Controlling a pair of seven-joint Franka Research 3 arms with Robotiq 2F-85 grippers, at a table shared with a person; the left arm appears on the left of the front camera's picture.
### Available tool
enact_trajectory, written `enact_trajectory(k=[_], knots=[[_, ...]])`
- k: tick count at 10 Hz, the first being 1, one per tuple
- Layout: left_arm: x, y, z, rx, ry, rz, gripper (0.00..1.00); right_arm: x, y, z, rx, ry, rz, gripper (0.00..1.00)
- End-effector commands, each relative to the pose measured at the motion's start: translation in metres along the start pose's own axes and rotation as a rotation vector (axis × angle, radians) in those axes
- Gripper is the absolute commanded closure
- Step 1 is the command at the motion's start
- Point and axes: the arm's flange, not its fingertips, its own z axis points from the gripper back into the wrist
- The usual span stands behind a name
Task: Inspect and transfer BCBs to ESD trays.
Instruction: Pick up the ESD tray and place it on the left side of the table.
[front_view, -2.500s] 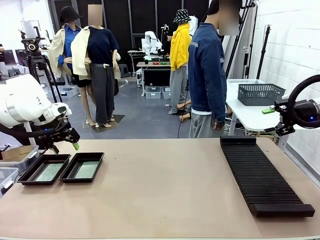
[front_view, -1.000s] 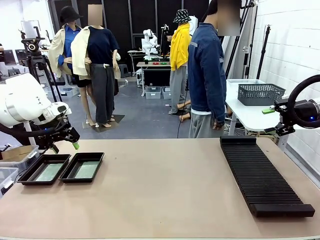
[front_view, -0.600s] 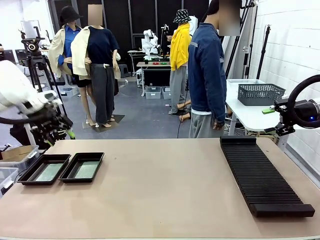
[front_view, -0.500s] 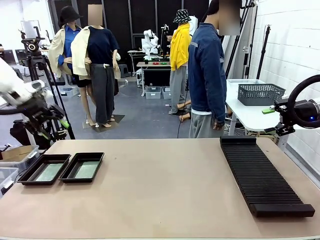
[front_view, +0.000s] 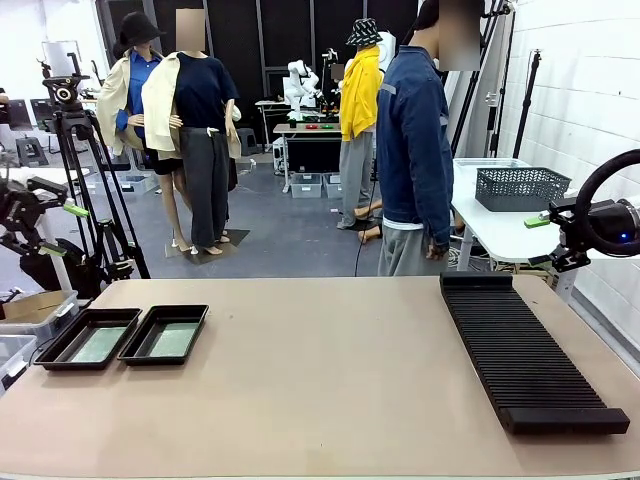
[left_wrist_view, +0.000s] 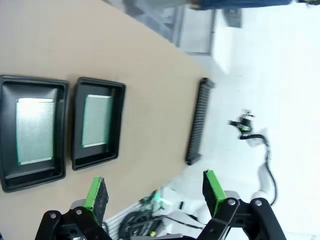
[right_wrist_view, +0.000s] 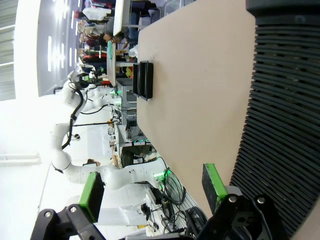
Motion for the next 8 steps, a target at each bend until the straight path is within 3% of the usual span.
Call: enact_trajectory(k=[1, 3, 5, 8], knots=[[0.013, 0.023, 0.011, -0.195, 0.005, 0.006, 0.0, 0.0, 0.001, -0.001, 0.0, 0.002, -0.008, 0.0], [0.013, 0.042, 0.017, -0.278, -0.029, 0.004, 0.0, 0.0, 0.001, -0.001, 0.0, 0.002, -0.008, 0.0], [0.017, 0.059, 0.007, -0.321, 0.003, 0.012, 0.0, 0.0, 0.001, -0.001, 0.0, 0.002, -0.008, 0.0], [0.015, 0.065, -0.01, -0.285, 0.083, 0.008, 0.0, 0.0, 0.001, -0.001, 0.0, 0.002, -0.008, 0.0]])
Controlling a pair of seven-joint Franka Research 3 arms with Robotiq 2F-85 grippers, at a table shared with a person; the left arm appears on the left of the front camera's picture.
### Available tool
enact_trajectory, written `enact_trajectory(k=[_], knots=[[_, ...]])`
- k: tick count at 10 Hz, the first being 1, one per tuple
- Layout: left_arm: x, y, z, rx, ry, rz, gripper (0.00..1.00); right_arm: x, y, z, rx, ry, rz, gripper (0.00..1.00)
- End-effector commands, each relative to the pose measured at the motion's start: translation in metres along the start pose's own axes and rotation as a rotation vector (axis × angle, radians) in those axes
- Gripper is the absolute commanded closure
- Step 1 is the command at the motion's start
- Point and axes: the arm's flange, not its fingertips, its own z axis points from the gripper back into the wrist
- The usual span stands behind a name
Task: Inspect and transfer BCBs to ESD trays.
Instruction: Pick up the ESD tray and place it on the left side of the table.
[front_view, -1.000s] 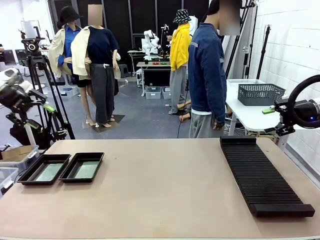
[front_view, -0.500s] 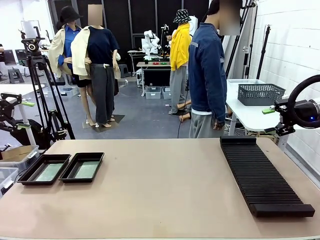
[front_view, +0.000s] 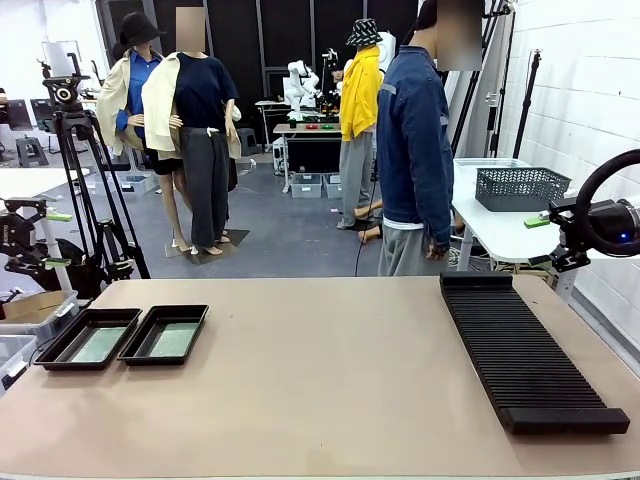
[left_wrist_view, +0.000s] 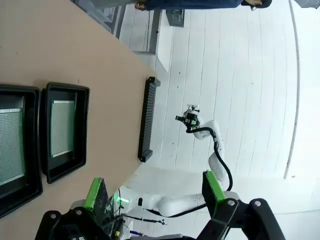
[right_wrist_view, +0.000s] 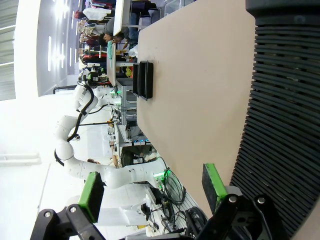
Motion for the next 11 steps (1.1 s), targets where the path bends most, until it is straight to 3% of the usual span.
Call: enact_trajectory(k=[1, 11], knots=[[-0.0008, -0.0037, 0.006, -0.003, -0.023, -0.004, 0.0, 0.0002, 0.0006, -0.0008, 0.0, 0.002, -0.008, 0.0], [-0.0008, -0.0037, 0.006, -0.003, -0.023, -0.004, 0.0, 0.0002, 0.0006, -0.0008, 0.0, 0.002, -0.008, 0.0]])
